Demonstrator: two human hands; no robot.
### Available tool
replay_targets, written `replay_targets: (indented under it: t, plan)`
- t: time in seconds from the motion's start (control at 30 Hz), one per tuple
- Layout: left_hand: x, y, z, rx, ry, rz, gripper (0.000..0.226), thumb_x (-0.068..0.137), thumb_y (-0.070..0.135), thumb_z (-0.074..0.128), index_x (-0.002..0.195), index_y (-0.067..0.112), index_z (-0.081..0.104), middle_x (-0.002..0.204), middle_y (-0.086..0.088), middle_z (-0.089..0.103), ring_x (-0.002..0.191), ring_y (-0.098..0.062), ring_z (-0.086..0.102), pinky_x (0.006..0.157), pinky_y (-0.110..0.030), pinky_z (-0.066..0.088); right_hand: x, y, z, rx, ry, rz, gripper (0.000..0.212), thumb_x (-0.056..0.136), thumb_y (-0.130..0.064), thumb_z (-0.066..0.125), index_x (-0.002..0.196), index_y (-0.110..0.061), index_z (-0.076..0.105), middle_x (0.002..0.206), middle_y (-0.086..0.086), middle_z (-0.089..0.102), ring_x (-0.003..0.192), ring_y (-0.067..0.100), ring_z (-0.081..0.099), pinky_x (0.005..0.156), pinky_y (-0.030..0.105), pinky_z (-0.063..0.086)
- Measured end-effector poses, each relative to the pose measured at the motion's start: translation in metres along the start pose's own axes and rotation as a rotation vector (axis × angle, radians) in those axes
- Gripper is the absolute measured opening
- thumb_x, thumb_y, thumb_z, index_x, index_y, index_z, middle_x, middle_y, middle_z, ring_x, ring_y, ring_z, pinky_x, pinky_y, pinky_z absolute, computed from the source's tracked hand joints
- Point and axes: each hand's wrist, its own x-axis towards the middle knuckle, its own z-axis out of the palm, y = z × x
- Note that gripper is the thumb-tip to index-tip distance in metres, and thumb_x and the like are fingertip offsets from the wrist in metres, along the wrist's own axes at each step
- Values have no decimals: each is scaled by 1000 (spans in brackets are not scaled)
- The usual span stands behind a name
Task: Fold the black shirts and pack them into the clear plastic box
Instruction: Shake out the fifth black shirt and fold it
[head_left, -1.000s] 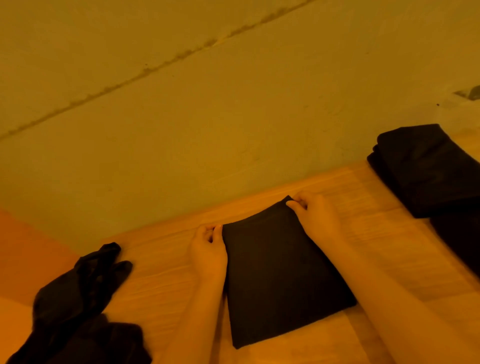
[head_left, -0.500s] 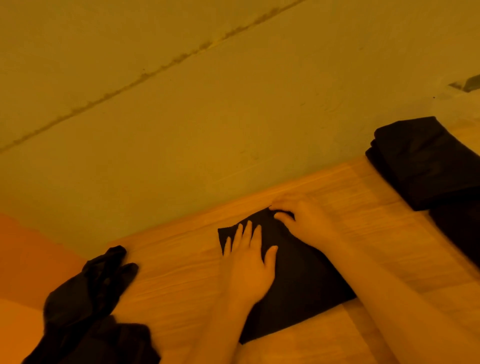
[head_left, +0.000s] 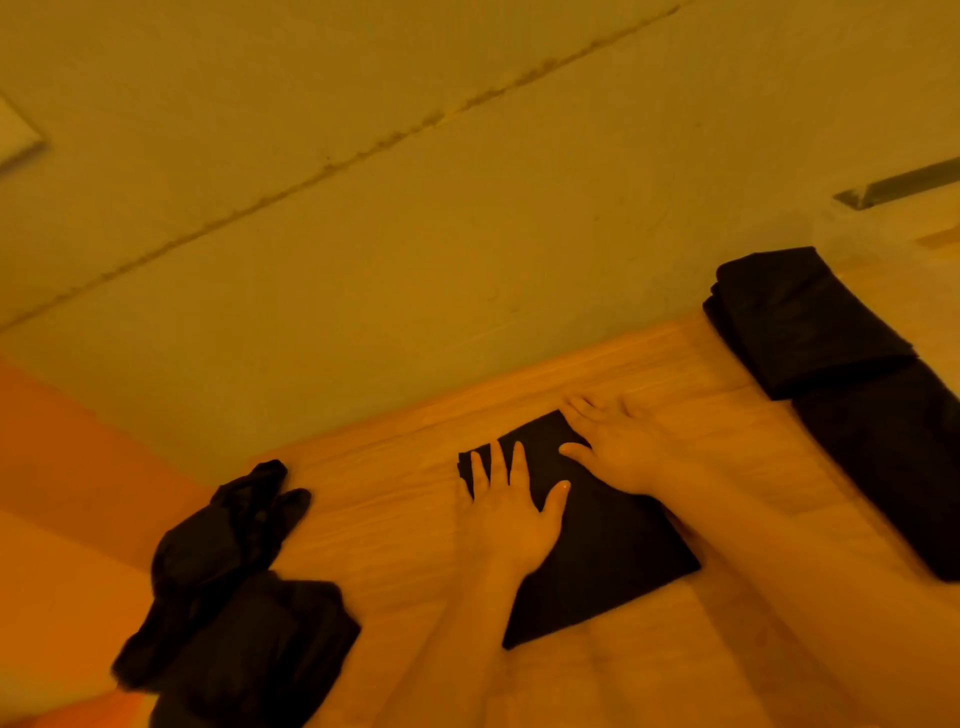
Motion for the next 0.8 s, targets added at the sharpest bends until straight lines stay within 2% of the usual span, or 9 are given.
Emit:
replay_targets:
  t: [0.17, 0.2, 0.27, 0.3, 0.37, 0.47, 0.53, 0.6, 0.8]
  plan:
    - [-59, 13, 8, -64, -18, 19, 125, 37, 76, -39, 147, 27, -6, 154, 2, -15, 139, -20, -22, 113, -43, -13, -60, 2, 17, 32, 13, -19, 65, 98, -48, 24, 148, -21, -6, 157, -2, -7, 143, 12, -8, 115, 41, -4]
    - [-67, 11, 10, -134, -24, 14, 116, 48, 79, -30, 147, 27, -2, 154, 6, -12, 140, -17, -20, 115, -41, -11, -71, 3, 20, 51, 14, -23, 65, 97, -48, 25, 148, -20, -6, 157, -2, -7, 143, 12, -7, 115, 39, -4]
    - [-72, 0, 8, -397, 42, -20, 77, 84, 69, 15, 148, 25, 14, 156, 7, 4, 144, -14, -3, 118, -34, 1, -81, 3, 18, 226, 52, 0, 68, 96, -47, 34, 149, -20, 0, 157, -1, 0, 144, 13, 2, 116, 34, 2]
    - [-71, -9, 8, -529, 119, -58, 64, 91, 55, 35, 146, 23, 25, 155, 4, 17, 143, -15, 11, 117, -32, 11, -82, 4, 13, 405, 95, 59, 68, 95, -43, 42, 149, -19, 7, 157, 0, 9, 143, 16, 11, 115, 32, 10]
    - [-63, -26, 4, -720, 242, -199, 50, 92, 38, 52, 137, 20, 42, 144, -3, 40, 133, -19, 35, 108, -33, 30, -75, 7, 2, 734, 170, 206, 64, 91, -33, 54, 146, -19, 23, 150, 4, 30, 137, 21, 30, 111, 35, 28]
    - [-52, -35, -6, -938, 222, -388, 34, 91, 26, 57, 122, 12, 57, 110, -2, 60, 102, -18, 56, 83, -28, 42, -61, 10, -2, 851, 161, 275, 47, 86, -22, 64, 130, -13, 50, 124, 4, 54, 121, 23, 49, 100, 35, 42]
    - [-46, -36, -11, -942, 198, -374, 17, 91, 22, 58, 104, 12, 63, 84, 6, 58, 75, -9, 53, 67, -23, 41, -56, 10, 0, 870, 181, 290, 28, 83, -16, 66, 110, -11, 61, 95, -3, 56, 103, 21, 57, 89, 33, 48]
    - [-42, -36, -13, -939, 202, -349, 5, 91, 20, 58, 88, 17, 60, 76, 7, 56, 66, -6, 51, 57, -21, 41, -54, 8, 2, 855, 237, 297, 9, 84, -15, 66, 92, -16, 62, 78, -6, 50, 81, 14, 55, 77, 28, 48]
    - [-33, -33, -9, -994, 285, -233, 12, 95, 21, 49, 85, 17, 54, 82, -2, 61, 74, -17, 59, 69, -38, 49, -53, 9, 1, 706, 379, 102, 1, 90, -18, 57, 90, -19, 58, 82, -5, 55, 85, 14, 56, 80, 29, 49]
